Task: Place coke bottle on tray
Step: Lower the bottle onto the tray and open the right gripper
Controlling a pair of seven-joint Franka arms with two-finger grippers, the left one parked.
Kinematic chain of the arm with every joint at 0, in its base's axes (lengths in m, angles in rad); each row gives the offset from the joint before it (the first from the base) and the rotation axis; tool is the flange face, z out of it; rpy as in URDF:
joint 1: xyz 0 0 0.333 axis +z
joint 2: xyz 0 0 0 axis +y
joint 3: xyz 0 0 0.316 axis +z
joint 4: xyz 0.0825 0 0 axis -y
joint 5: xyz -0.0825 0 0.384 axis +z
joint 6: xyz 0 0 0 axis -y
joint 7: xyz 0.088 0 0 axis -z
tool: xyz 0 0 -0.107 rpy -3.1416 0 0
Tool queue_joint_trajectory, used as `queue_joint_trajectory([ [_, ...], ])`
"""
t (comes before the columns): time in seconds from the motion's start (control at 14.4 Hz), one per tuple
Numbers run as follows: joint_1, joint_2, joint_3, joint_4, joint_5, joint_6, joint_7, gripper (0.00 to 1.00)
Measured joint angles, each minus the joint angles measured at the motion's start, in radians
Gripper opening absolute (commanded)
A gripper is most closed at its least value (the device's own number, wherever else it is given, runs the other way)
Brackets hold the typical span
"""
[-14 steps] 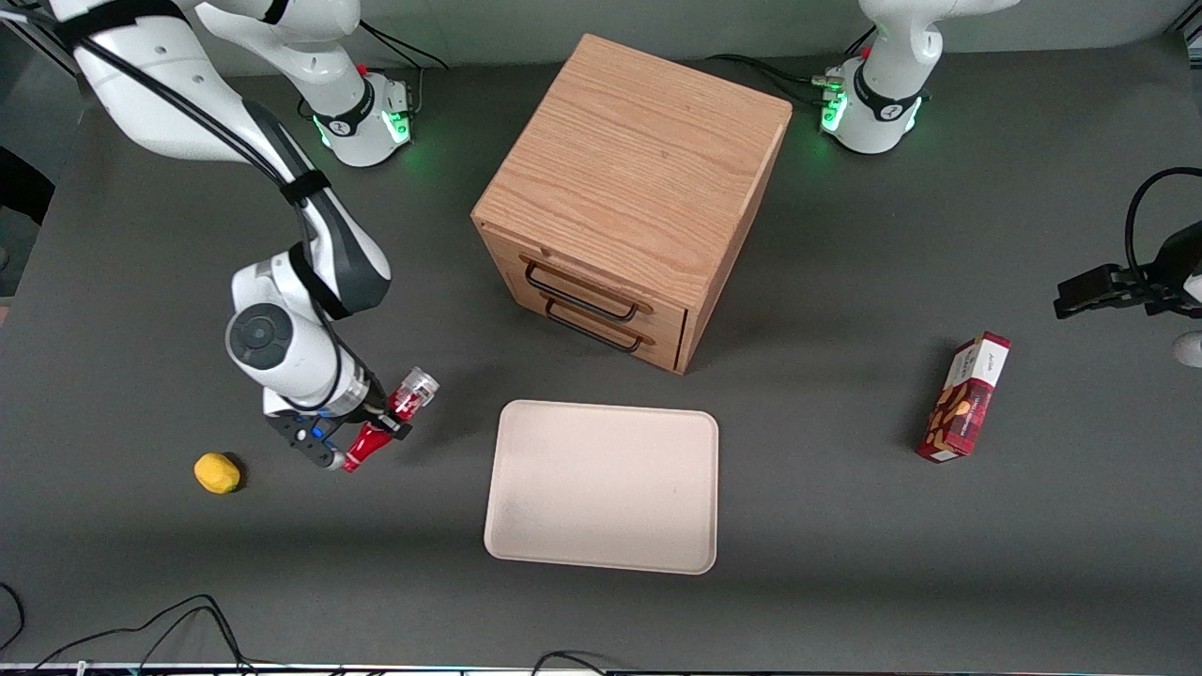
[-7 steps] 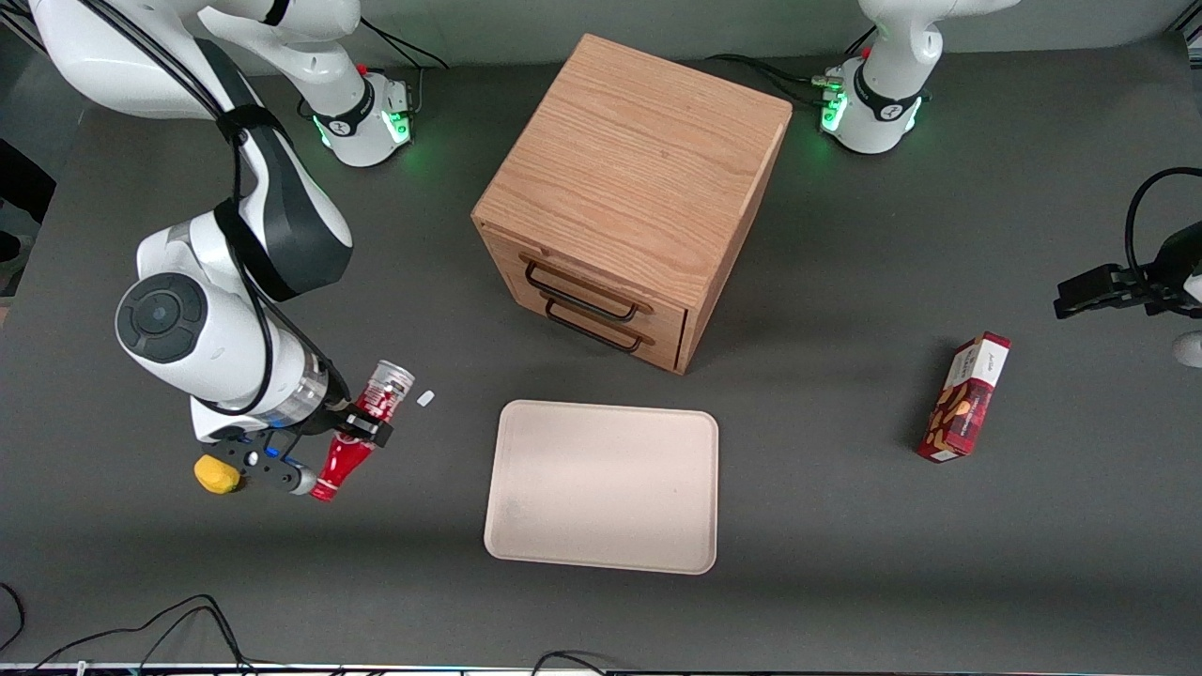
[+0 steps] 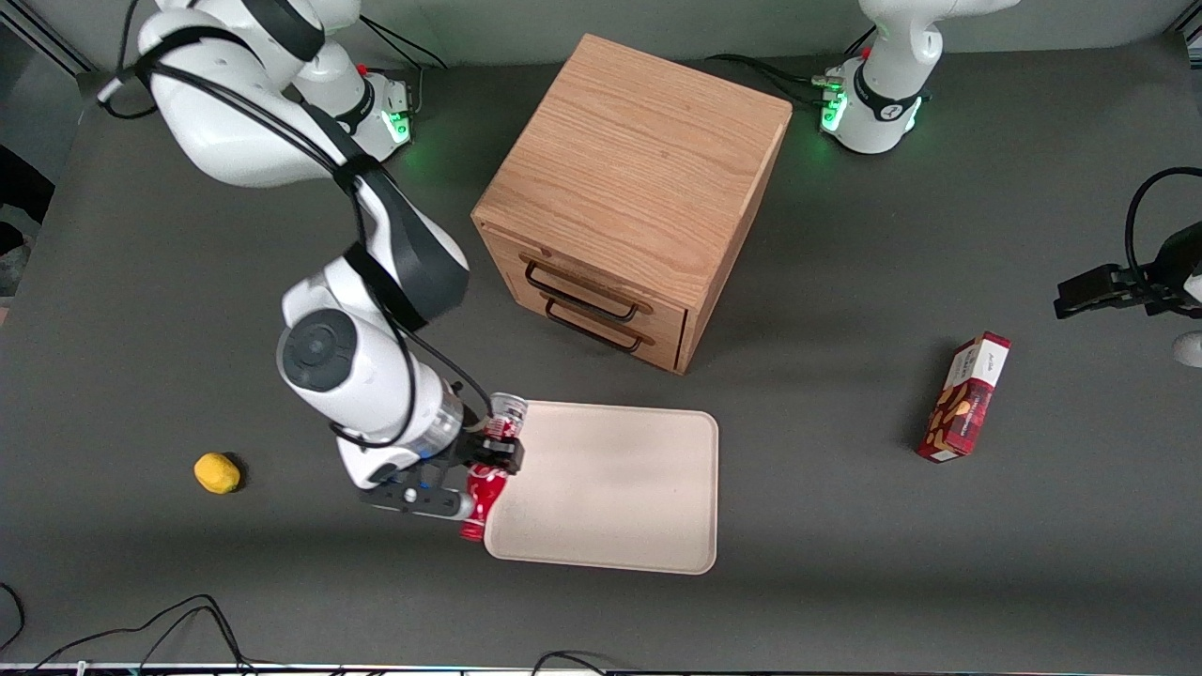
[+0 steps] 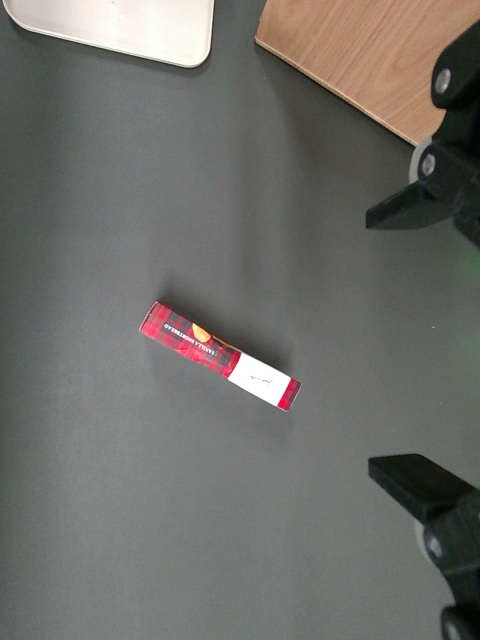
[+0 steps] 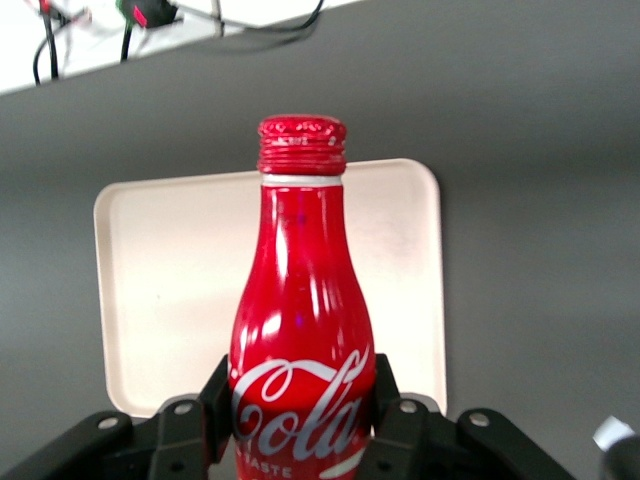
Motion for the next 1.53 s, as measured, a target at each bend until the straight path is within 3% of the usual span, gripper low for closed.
queue_joint_trajectory([
  [0.83, 0.029, 0.263, -0.078, 0.019, -0.001, 0.187, -0.062, 0.03],
  [0.9, 0.029, 0.266, -0.081, 0.019, -0.001, 0.191, -0.062, 0.43],
  [0.97, 0.029, 0.267, -0.082, 0.019, -0.001, 0.191, -0.062, 0.98],
  [1.53, 0.040, 0.267, -0.096, 0.019, -0.001, 0.209, -0.062, 1.00],
])
